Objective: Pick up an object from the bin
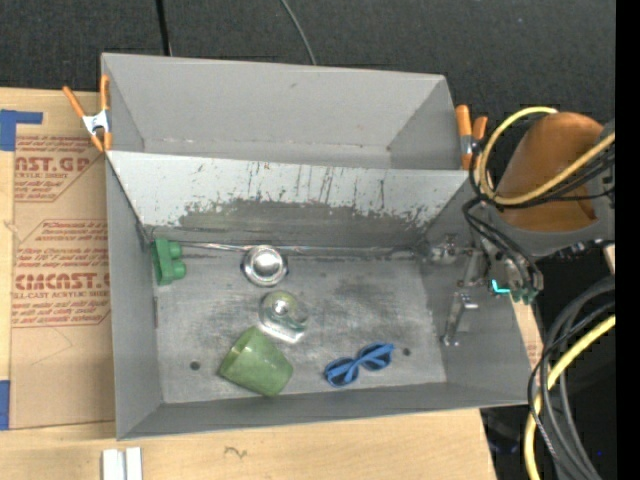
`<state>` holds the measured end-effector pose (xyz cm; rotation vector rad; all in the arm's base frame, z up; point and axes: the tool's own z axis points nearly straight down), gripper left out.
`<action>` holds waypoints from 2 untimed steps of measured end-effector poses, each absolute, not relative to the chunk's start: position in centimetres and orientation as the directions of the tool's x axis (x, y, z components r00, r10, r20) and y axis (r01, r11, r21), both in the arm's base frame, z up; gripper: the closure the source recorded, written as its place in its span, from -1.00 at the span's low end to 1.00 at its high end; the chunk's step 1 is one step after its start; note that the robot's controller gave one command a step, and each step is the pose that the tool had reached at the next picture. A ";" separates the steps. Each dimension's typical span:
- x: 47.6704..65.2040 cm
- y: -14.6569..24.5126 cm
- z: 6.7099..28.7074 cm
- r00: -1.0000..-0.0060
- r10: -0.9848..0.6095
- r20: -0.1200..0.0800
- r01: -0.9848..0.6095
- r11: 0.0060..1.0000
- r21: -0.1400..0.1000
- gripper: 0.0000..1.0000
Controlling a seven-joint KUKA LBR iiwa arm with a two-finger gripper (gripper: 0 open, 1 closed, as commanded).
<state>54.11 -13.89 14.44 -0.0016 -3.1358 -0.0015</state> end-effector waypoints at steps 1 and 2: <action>50.6 -8.1 6.7 -0.996 0.091 -0.002 0.091 0.996 0.003 -1.00; 54.6 -6.3 9.6 -1.000 -0.029 -0.005 -0.029 1.000 0.000 -1.00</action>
Offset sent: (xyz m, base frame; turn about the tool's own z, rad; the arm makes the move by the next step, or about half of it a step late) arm -0.0353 0.0540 -0.0744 0.0920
